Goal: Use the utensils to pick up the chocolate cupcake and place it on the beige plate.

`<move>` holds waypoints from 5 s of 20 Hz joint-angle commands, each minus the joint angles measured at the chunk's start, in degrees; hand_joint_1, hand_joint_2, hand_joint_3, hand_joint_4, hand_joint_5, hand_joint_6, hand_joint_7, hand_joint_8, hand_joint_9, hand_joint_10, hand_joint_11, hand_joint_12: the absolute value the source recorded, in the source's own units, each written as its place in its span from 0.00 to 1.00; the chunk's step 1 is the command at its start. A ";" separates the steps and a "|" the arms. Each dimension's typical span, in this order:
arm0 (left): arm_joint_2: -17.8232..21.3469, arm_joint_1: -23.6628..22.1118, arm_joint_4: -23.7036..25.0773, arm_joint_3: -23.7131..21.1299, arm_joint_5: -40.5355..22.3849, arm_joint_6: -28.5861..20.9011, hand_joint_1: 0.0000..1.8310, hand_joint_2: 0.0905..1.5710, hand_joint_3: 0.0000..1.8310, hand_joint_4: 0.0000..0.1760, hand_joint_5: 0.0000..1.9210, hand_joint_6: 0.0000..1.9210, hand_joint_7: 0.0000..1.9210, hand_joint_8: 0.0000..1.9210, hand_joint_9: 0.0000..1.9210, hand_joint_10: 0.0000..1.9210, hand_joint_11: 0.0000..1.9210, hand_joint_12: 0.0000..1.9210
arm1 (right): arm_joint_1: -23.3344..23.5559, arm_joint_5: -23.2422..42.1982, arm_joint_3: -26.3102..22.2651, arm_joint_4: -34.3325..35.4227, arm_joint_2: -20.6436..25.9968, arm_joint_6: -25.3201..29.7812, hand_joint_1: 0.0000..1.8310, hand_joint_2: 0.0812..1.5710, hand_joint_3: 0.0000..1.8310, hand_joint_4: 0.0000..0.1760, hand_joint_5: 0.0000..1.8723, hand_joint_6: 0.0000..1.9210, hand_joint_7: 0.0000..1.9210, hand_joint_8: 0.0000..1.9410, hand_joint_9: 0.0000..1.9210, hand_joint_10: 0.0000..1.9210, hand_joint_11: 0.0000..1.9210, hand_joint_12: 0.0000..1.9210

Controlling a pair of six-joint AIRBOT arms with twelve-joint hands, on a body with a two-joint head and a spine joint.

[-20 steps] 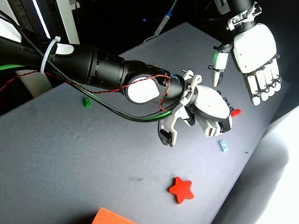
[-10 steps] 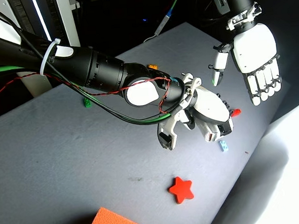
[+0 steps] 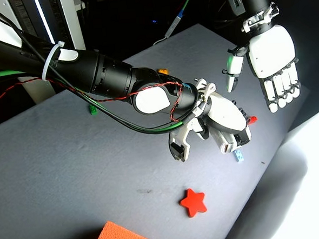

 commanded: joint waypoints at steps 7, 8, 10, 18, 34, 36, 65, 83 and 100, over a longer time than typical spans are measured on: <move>0.51 -0.49 3.67 0.02 -1.62 0.36 0.16 0.70 0.00 0.00 0.00 0.00 0.00 0.00 0.00 0.00 0.00 0.00 | 1.82 6.00 0.07 -0.04 0.47 -0.55 0.62 0.79 0.00 0.00 0.36 0.71 0.39 0.75 0.30 0.72 0.30 0.89; 0.51 -0.49 3.67 -0.03 -1.62 0.35 0.16 0.71 0.00 0.00 0.00 0.00 0.00 0.00 0.00 0.00 0.00 0.00 | 2.01 5.79 0.06 -0.03 0.58 -0.54 0.61 0.81 0.00 0.00 0.35 0.72 0.36 0.80 0.27 0.77 0.27 0.93; 0.52 -0.49 3.65 -0.07 -1.62 0.35 0.16 0.70 0.00 0.00 0.00 0.00 0.00 0.00 0.00 0.00 0.00 0.00 | 2.21 5.57 0.06 -0.03 0.76 -0.54 0.61 0.82 0.00 0.00 0.34 0.74 0.35 0.81 0.25 0.78 0.24 0.94; 0.69 -0.52 3.66 -0.22 -1.60 0.31 0.16 0.70 0.00 0.00 0.00 0.00 0.00 0.00 0.00 0.00 0.00 0.00 | 2.99 4.33 0.03 -0.03 1.59 -0.55 0.60 0.78 0.00 0.00 0.39 0.70 0.29 0.61 0.25 0.76 0.23 0.94; 0.68 -0.42 3.68 -0.21 -1.60 0.31 0.17 0.70 0.00 0.00 0.00 0.00 0.00 0.00 0.01 0.00 0.00 0.00 | 4.10 4.22 -12.45 -0.01 14.83 -1.12 0.62 0.79 0.00 0.00 0.36 0.71 0.37 0.72 0.26 0.73 0.22 0.95; 0.69 -0.42 3.68 -0.21 -1.60 0.31 0.17 0.70 0.00 0.00 0.00 0.00 0.01 0.00 0.01 0.00 0.01 0.00 | 3.42 4.28 -16.21 0.02 18.37 -0.89 0.62 0.80 0.00 0.00 0.35 0.72 0.38 0.76 0.26 0.72 0.23 0.94; 0.82 -0.38 3.67 -0.20 -1.64 0.32 0.18 0.70 0.00 0.00 0.00 0.00 0.00 0.00 0.01 0.00 0.00 0.00 | -12.95 16.15 -23.14 13.00 24.28 -12.96 0.57 0.76 0.00 0.00 0.31 0.45 0.34 0.44 0.29 0.66 0.25 0.87; 1.09 -0.61 3.67 -0.45 -1.68 0.39 0.16 0.70 0.00 0.00 0.00 0.00 0.01 0.00 0.01 0.00 0.00 0.00 | -9.10 14.08 -32.16 13.01 32.82 -14.55 0.35 0.62 0.00 0.00 0.10 0.00 0.14 0.00 0.12 0.00 0.00 0.45; 1.75 -1.24 3.61 -1.76 -1.65 0.38 0.18 0.69 0.00 0.00 0.04 0.00 0.06 0.00 0.06 0.00 0.02 0.02 | 3.99 4.21 -50.99 17.76 58.88 -14.35 0.13 0.57 0.00 0.00 0.02 0.00 0.05 0.00 0.04 0.00 0.00 0.34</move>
